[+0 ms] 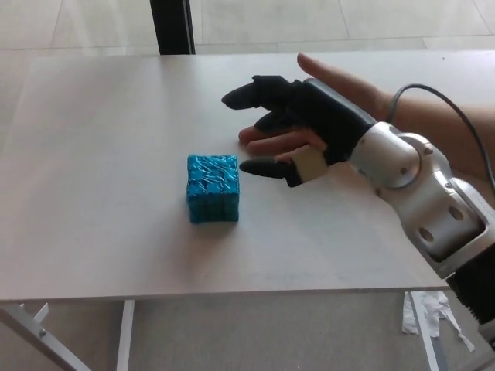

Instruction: The robot uses its right hand to pick up a cube kept in the middle of the desk infront of it and hands it to a person

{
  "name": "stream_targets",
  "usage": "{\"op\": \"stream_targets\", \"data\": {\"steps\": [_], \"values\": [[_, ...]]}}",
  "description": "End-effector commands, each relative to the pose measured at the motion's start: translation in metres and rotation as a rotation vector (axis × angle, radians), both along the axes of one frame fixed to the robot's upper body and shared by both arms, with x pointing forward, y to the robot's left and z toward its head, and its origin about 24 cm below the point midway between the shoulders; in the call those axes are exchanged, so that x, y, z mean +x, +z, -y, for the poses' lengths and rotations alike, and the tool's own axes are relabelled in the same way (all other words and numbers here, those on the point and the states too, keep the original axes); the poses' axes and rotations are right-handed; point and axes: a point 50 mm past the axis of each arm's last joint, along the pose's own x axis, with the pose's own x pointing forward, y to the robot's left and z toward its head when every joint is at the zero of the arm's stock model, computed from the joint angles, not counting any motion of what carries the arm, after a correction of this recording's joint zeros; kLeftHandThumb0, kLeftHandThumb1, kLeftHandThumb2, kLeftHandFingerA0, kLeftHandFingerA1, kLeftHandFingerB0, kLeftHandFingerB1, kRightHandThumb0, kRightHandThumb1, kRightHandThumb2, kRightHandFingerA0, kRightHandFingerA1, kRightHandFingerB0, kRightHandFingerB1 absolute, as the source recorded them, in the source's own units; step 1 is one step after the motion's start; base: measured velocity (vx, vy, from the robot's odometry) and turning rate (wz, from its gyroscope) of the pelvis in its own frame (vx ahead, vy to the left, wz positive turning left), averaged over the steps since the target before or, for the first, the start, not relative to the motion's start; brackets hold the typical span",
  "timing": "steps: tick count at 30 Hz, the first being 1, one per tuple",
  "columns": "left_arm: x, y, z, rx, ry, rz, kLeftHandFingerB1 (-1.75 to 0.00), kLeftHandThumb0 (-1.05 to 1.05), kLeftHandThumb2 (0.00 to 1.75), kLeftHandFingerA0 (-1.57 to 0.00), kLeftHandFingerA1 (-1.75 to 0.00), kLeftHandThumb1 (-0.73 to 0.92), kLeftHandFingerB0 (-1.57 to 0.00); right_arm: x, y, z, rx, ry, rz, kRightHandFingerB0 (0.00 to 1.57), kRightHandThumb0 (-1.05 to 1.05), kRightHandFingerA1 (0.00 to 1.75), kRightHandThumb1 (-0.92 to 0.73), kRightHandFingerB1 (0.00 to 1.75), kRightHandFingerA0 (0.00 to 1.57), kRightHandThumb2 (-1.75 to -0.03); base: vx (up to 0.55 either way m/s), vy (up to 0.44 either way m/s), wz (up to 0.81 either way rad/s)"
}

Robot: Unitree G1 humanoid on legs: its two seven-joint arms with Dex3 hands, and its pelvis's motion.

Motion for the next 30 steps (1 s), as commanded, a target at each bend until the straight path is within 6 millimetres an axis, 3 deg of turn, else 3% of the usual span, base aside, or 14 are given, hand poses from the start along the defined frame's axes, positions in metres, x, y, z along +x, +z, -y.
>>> {"op": "stream_targets", "data": {"steps": [1, 2, 5, 6, 7, 9, 10, 12, 13, 14, 15, 18, 19, 30], "values": [[-0.001, 0.004, -0.002, -0.011, 0.014, 0.049, -0.44, -0.57, 0.58, -0.6, -0.58, 0.61, -0.37, 0.006, 0.016, -0.007, -0.094, 0.027, 0.131, 0.27, -0.76, 0.51, -0.64, 0.35, 0.3, -0.6, 0.0, 0.0, 0.0], [-0.002, 0.003, -0.002, -0.008, 0.006, 0.037, -0.54, -0.62, 0.86, -0.53, -0.65, 0.46, -0.34, 0.006, 0.017, -0.009, -0.1, 0.031, 0.131, 0.26, -0.76, 0.51, -0.64, 0.36, 0.27, -0.6, 0.0, 0.0, 0.0], [-0.002, 0.0, 0.0, -0.013, 0.012, 0.028, -0.53, -0.66, 0.84, -0.52, -0.65, 0.46, -0.29, 0.005, 0.019, -0.016, -0.116, 0.048, 0.146, 0.26, -0.77, 0.51, -0.63, 0.35, 0.28, -0.6, 0.0, 0.0, 0.0], [-0.002, 0.0, 0.0, -0.016, 0.007, 0.029, -0.43, -0.61, 0.57, -0.57, -0.59, 0.58, -0.35, 0.005, 0.019, -0.017, -0.117, 0.054, 0.156, 0.28, -0.76, 0.51, -0.63, 0.35, 0.29, -0.6, 0.0, 0.0, 0.0], [-0.003, -0.001, 0.0, -0.013, 0.002, 0.017, -0.54, -0.63, 0.86, -0.55, -0.65, 0.45, -0.36, 0.006, 0.02, -0.021, -0.115, 0.061, 0.166, 0.29, -0.76, 0.52, -0.62, 0.35, 0.3, -0.59, 0.0, 0.0, 0.0], [-0.003, -0.001, 0.001, -0.012, 0.0, 0.011, -0.54, -0.63, 0.86, -0.55, -0.65, 0.45, -0.36, 0.006, 0.02, -0.022, -0.115, 0.062, 0.169, 0.29, -0.76, 0.52, -0.62, 0.35, 0.3, -0.59, 0.0, 0.0, 0.0], [-0.004, -0.002, 0.001, -0.014, 0.008, 0.005, -0.43, -0.6, 0.58, -0.62, -0.57, 0.59, -0.42, 0.006, 0.024, -0.027, -0.118, 0.066, 0.183, 0.31, -0.75, 0.51, -0.61, 0.34, 0.32, -0.59, 0.0, 0.0, 0.0], [-0.004, -0.003, 0.002, -0.013, 0.001, -0.006, -0.43, -0.6, 0.58, -0.62, -0.57, 0.6, -0.43, 0.007, 0.027, -0.029, -0.117, 0.065, 0.187, 0.31, -0.75, 0.5, -0.61, 0.35, 0.31, -0.59, 0.0, 0.0, 0.0], [-0.002, -0.004, 0.002, -0.011, 0.002, -0.012, -0.42, -0.58, 0.59, -0.61, -0.56, 0.61, -0.42, 0.008, 0.03, -0.03, -0.115, 0.064, 0.196, 0.31, -0.76, 0.51, -0.61, 0.35, 0.3, -0.59, 0.0, 0.0, 0.0], [-0.002, -0.004, 0.002, -0.01, -0.006, -0.022, -0.54, -0.6, 0.86, -0.56, -0.65, 0.47, -0.38, 0.009, 0.035, -0.036, -0.106, 0.073, 0.209, 0.29, -0.76, 0.52, -0.62, 0.37, 0.28, -0.6, 0.0, 0.0, 0.0], [-0.002, -0.004, 0.002, -0.01, -0.008, -0.023, -0.54, -0.6, 0.86, -0.56, -0.65, 0.47, -0.38, 0.01, 0.035, -0.036, -0.105, 0.073, 0.211, 0.29, -0.76, 0.52, -0.62, 0.37, 0.28, -0.6, 0.0, 0.0, 0.0], [-0.001, -0.004, 0.003, -0.02, -0.012, -0.013, -0.53, -0.62, 0.86, -0.55, -0.64, 0.46, -0.36, 0.011, 0.034, -0.043, -0.121, 0.075, 0.208, 0.3, -0.76, 0.54, -0.59, 0.36, 0.3, -0.59, 0.0, 0.0, 0.0], [0.0, -0.004, 0.003, -0.019, -0.016, -0.02, -0.42, -0.61, 0.58, -0.64, -0.56, 0.59, -0.44, 0.011, 0.033, -0.048, -0.136, 0.077, 0.198, 0.3, -0.77, 0.54, -0.6, 0.35, 0.31, -0.59, 0.0, 0.0, 0.0], [0.006, -0.006, 0.006, -0.007, -0.052, -0.065, -0.41, -0.62, 0.58, -0.62, -0.55, 0.59, -0.43, 0.012, 0.0, -0.061, -0.232, 0.067, 0.096, 0.28, -0.78, 0.51, -0.61, 0.34, 0.22, -0.59, 0.0, 0.0, 0.0]]}}
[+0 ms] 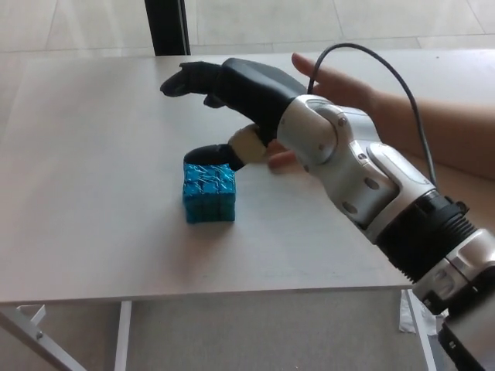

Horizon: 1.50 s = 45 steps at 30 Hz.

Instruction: The robot uses its right hand to pick up a cube kept in the middle of the desk infront of it and hands it to a person

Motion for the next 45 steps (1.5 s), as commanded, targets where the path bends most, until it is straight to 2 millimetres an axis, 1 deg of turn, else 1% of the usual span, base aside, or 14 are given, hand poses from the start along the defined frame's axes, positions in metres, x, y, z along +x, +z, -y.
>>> {"op": "stream_targets", "data": {"steps": [1, 5, 14, 16, 18, 19, 20, 23, 24, 29, 31, 33, 35, 45], "values": [[0.001, -0.001, 0.001, 0.005, -0.009, -0.029, -0.41, -0.62, 0.58, -0.62, -0.55, 0.59, -0.43, 0.002, -0.009, -0.001, -0.053, -0.024, -0.003, 0.28, -0.78, 0.51, -0.61, 0.34, 0.22, -0.59, 0.0, 0.0, 0.0], [0.003, -0.001, 0.001, 0.008, -0.023, -0.038, -0.53, -0.66, 0.88, -0.6, -0.65, 0.47, -0.37, 0.003, -0.029, 0.0, -0.123, -0.05, -0.062, 0.24, -0.83, 0.53, -0.63, 0.37, 0.17, -0.6, 0.0, 0.0, 0.0], [0.007, 0.0, 0.002, 0.013, -0.046, -0.04, -0.41, -0.65, 0.58, -0.6, -0.55, 0.6, -0.42, 0.003, -0.045, 0.002, -0.24, -0.057, -0.151, 0.08, -0.94, 0.46, -0.55, 0.47, 0.03, -0.98, 0.0, 0.0, 0.0], [0.008, 0.0, 0.001, -0.001, -0.024, -0.034, -0.52, -0.65, 0.86, -0.53, -0.63, 0.45, -0.34, 0.003, -0.045, 0.002, -0.261, -0.058, -0.174, 0.11, -0.96, 0.5, -0.67, 0.38, 0.04, -0.61, 0.0, 0.0, 0.0], [0.01, 0.0, 0.002, 0.019, -0.052, -0.058, -0.42, -0.66, 0.58, -0.61, -0.56, 0.59, -0.42, 0.002, -0.043, -0.001, -0.3, -0.056, -0.212, 0.1, -0.92, 0.4, -0.54, 0.32, 0.05, -0.98, 0.0, 0.0, 0.0], [0.01, 0.0, 0.002, 0.016, -0.054, -0.052, -0.53, -0.7, 0.88, -0.58, -0.66, 0.45, -0.35, 0.001, -0.043, -0.002, -0.306, -0.053, -0.207, 0.09, -0.97, 0.46, -0.5, 0.33, 0.05, -0.83, 0.0, 0.0, 0.0], [0.01, 0.001, 0.002, 0.013, -0.056, -0.051, -0.41, -0.67, 0.58, -0.62, -0.57, 0.59, -0.43, 0.0, -0.044, -0.003, -0.311, -0.047, -0.197, 0.06, -0.89, 0.53, -0.5, 0.39, 0.07, -0.93, 0.0, 0.0, 0.0], [0.011, 0.0, 0.002, 0.03, -0.087, -0.088, -0.53, -0.69, 0.89, -0.6, -0.67, 0.46, -0.36, -0.005, -0.051, -0.007, -0.316, -0.043, -0.158, 0.0, -0.42, 0.55, -0.2, 0.52, 0.06, -0.91, 0.0, 0.0, 0.0], [0.011, -0.001, 0.003, 0.027, -0.09, -0.082, -0.42, -0.67, 0.58, -0.62, -0.61, 0.61, -0.45, -0.008, -0.056, -0.009, -0.293, -0.05, -0.157, 0.06, -0.86, 0.61, -0.47, 0.41, 0.17, -0.9, 0.0, 0.0, 0.0], [0.014, -0.002, 0.004, 0.023, -0.081, -0.079, -0.43, -0.66, 0.57, -0.64, -0.61, 0.6, -0.45, -0.011, -0.061, -0.012, -0.244, -0.071, -0.133, 0.08, -0.89, 0.65, -0.49, 0.41, 0.27, -0.88, 0.0, 0.0, 0.0], [0.014, -0.002, 0.005, 0.022, -0.094, -0.076, -0.44, -0.68, 0.58, -0.64, -0.61, 0.6, -0.45, -0.015, -0.065, -0.014, -0.206, -0.079, -0.11, 0.12, -0.77, 1.24, -0.56, 0.36, 0.42, -0.59, 0.0, 0.0, 0.0], [0.014, -0.002, 0.005, 0.019, -0.108, -0.077, -0.43, -0.67, 0.59, -0.58, -0.63, 0.62, -0.43, -0.018, -0.067, -0.013, -0.169, -0.115, -0.017, 0.3, -0.52, 0.91, -0.6, 0.39, 0.81, -0.58, 0.0, 0.0, 0.0], [0.014, -0.002, 0.005, 0.025, -0.109, -0.081, -0.56, -0.66, 0.9, -0.6, -0.72, 0.48, -0.4, -0.02, -0.07, -0.011, -0.152, -0.138, 0.119, 0.44, -0.35, 1.51, -0.64, 0.44, 0.93, -0.59, 0.0, 0.0, 0.0], [0.01, -0.002, 0.005, 0.041, -0.14, -0.111, -0.44, -0.68, 0.59, -0.64, -0.64, 0.65, -0.46, -0.023, -0.077, 0.008, -0.147, -0.195, 0.355, 0.9, -0.42, 1.75, -0.54, 0.75, 0.97, -0.62, 0.0, 0.0, 0.0]]}}
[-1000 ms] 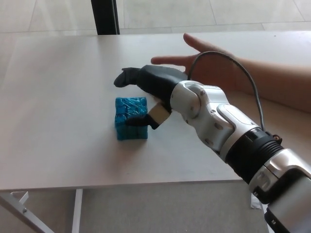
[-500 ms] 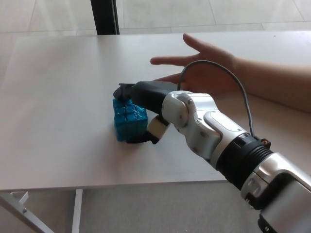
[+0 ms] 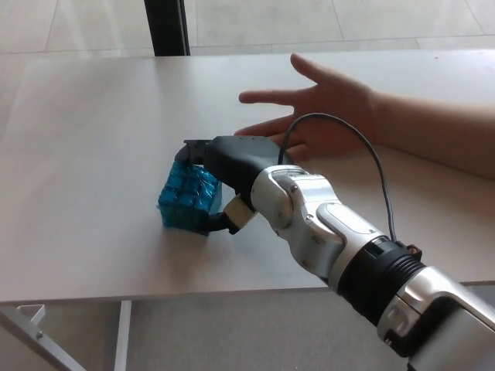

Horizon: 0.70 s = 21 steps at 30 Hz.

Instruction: The robot uses its right hand to pick up a cube kept in the middle of the desk infront of it and hands it to a person

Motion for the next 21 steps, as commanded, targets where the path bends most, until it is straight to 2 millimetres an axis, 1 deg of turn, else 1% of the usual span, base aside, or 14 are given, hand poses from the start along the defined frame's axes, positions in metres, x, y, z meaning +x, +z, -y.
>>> {"op": "stream_targets", "data": {"steps": [1, 3, 4, 7, 8, 9, 10, 11, 12, 14, 16, 19, 20, 21], "values": [[-0.004, 0.002, -0.002, 0.029, -0.044, -0.042, -0.44, -0.68, 0.59, -0.64, -0.64, 0.65, -0.46, -0.006, -0.012, 0.022, 0.021, -0.067, 0.373, 0.9, -0.42, 1.75, -0.54, 0.75, 0.97, -0.62, 0.0, 0.0, 0.0], [-0.004, 0.001, -0.002, 0.015, -0.007, -0.027, -0.44, -0.66, 0.58, -0.66, -0.62, 0.62, -0.47, -0.008, -0.014, 0.026, 0.036, -0.075, 0.407, 0.91, -0.41, 1.75, -0.54, 0.71, 0.96, -0.61, 0.0, 0.0, 0.0], [-0.003, 0.0, -0.001, 0.014, -0.009, -0.028, -0.43, -0.66, 0.59, -0.66, -0.64, 0.63, -0.45, -0.009, -0.017, 0.028, 0.048, -0.102, 0.421, 0.83, -0.42, 1.4, -0.41, 0.8, 1.25, -0.88, 0.0, 0.0, 0.0], [-0.003, -0.001, 0.0, 0.017, -0.023, -0.045, -0.43, -0.68, 0.59, -0.57, -0.61, 0.64, -0.47, -0.01, -0.017, 0.029, 0.082, -0.119, 0.419, 0.83, -0.41, 1.41, -0.39, 0.79, 1.27, -0.87, 0.0, 0.0, 0.0], [-0.003, -0.001, 0.0, 0.007, -0.014, -0.035, -0.45, -0.65, 0.59, -0.56, -0.61, 0.64, -0.47, -0.01, -0.018, 0.029, 0.092, -0.122, 0.42, 0.9, -0.41, 1.75, -0.52, 0.73, 1.04, -0.63, 0.0, 0.0, 0.0], [-0.004, -0.002, 0.001, 0.003, -0.005, -0.027, -0.45, -0.65, 0.59, -0.56, -0.61, 0.63, -0.47, -0.011, -0.019, 0.029, 0.111, -0.133, 0.417, 0.89, -0.4, 1.75, -0.52, 0.74, 1.03, -0.63, 0.0, 0.0, 0.0], [-0.005, -0.003, 0.001, 0.012, -0.006, -0.037, -0.56, -0.66, 0.91, -0.53, -0.68, 0.5, -0.41, -0.011, -0.019, 0.029, 0.119, -0.143, 0.408, 0.82, -0.43, 1.42, -0.4, 0.8, 1.29, -0.88, 0.0, 0.0, 0.0], [-0.006, -0.003, 0.001, 0.016, -0.005, -0.041, -0.56, -0.66, 0.91, -0.53, -0.68, 0.5, -0.41, -0.011, -0.02, 0.029, 0.123, -0.147, 0.404, 0.82, -0.43, 1.42, -0.4, 0.8, 1.29, -0.88, 0.0, 0.0, 0.0], [-0.006, -0.003, 0.001, 0.014, -0.006, -0.043, -0.44, -0.66, 0.59, -0.55, -0.62, 0.65, -0.47, -0.012, -0.019, 0.029, 0.133, -0.153, 0.401, 0.83, -0.42, 1.42, -0.4, 0.8, 1.29, -0.88, 0.0, 0.0, 0.0], [-0.007, -0.003, 0.001, 0.011, -0.005, -0.034, -0.47, -0.64, 0.6, -0.52, -0.62, 0.65, -0.5, -0.011, -0.018, 0.028, 0.161, -0.167, 0.385, 0.83, -0.41, 1.42, -0.39, 0.79, 1.3, -0.87, 0.0, 0.0, 0.0], [-0.009, -0.004, 0.001, 0.031, -0.014, -0.063, -0.44, -0.67, 0.6, -0.57, -0.61, 0.66, -0.52, -0.009, -0.012, 0.028, 0.191, -0.186, 0.378, 0.83, -0.4, 1.41, -0.37, 0.8, 1.28, -0.86, 0.0, 0.0, 0.0], [-0.012, -0.005, 0.001, 0.016, -0.018, -0.049, -0.46, -0.65, 0.6, -0.51, -0.62, 0.68, -0.47, -0.006, -0.004, 0.027, 0.232, -0.185, 0.364, 0.83, -0.38, 1.39, -0.37, 0.8, 1.25, -0.85, 0.0, 0.0, 0.0], [-0.013, -0.004, 0.0, 0.019, -0.003, -0.056, -0.45, -0.63, 0.6, -0.47, -0.57, 0.66, -0.49, -0.002, 0.006, 0.026, 0.262, -0.186, 0.371, 0.9, -0.3, 1.75, -0.59, 0.79, 0.96, -0.67, 0.0, 0.0, 0.0], [-0.013, -0.004, 0.0, 0.01, 0.018, -0.044, -0.45, -0.63, 0.6, -0.47, -0.57, 0.66, -0.49, 0.001, 0.013, 0.026, 0.275, -0.188, 0.386, 0.9, -0.3, 1.75, -0.59, 0.79, 0.96, -0.67, 0.0, 0.0, 0.0]]}}
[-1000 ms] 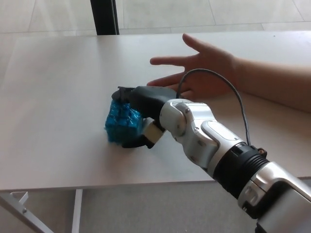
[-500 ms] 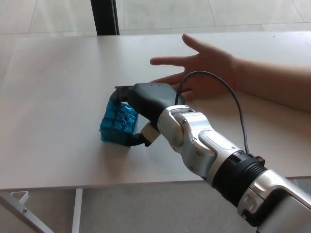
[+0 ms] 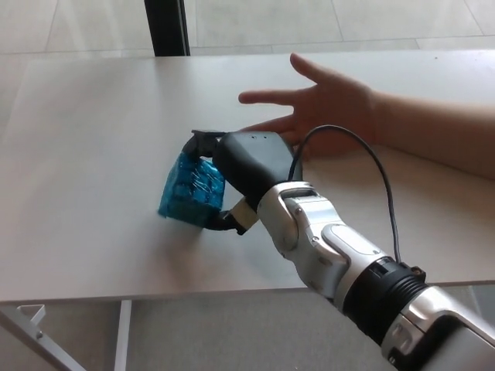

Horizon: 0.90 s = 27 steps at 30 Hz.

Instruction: The robot uses its right hand to pick up a cube kept in the middle of the desk infront of it and hands it to a person

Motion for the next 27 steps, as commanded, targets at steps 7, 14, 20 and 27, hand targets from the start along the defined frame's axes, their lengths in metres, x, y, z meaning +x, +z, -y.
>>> {"op": "stream_targets", "data": {"steps": [7, 14, 20, 27], "values": [[-0.014, -0.001, -0.003, 0.032, 0.024, -0.048, -0.46, -0.62, 0.6, -0.47, -0.55, 0.66, -0.49, 0.016, 0.056, 0.018, 0.223, -0.086, 0.241, 0.9, -0.24, 1.72, -0.57, 0.87, 0.96, -0.86, 0.0, 0.0, 0.0], [-0.021, -0.002, -0.004, 0.044, 0.006, -0.091, -0.45, -0.63, 0.61, -0.45, -0.55, 0.7, -0.5, 0.033, 0.098, 0.036, 0.259, -0.097, 0.285, 0.89, -0.26, 1.69, -0.59, 0.85, 0.95, -0.88, 0.0, 0.0, 0.0], [-0.022, -0.004, -0.002, 0.055, -0.005, -0.1, -0.43, -0.63, 0.61, -0.43, -0.53, 0.69, -0.47, 0.05, 0.122, 0.065, 0.203, -0.171, 0.355, 0.9, -0.27, 1.72, -0.6, 0.77, 0.95, -0.76, 0.0, 0.0, 0.0], [-0.023, -0.004, -0.002, 0.034, 0.02, -0.068, -0.46, -0.63, 0.61, -0.47, -0.55, 0.68, -0.51, 0.065, 0.125, 0.099, 0.052, -0.248, 0.397, 0.92, -0.33, 1.64, -0.53, 0.64, 0.97, -0.56, 0.0, 0.0, 0.0]]}}
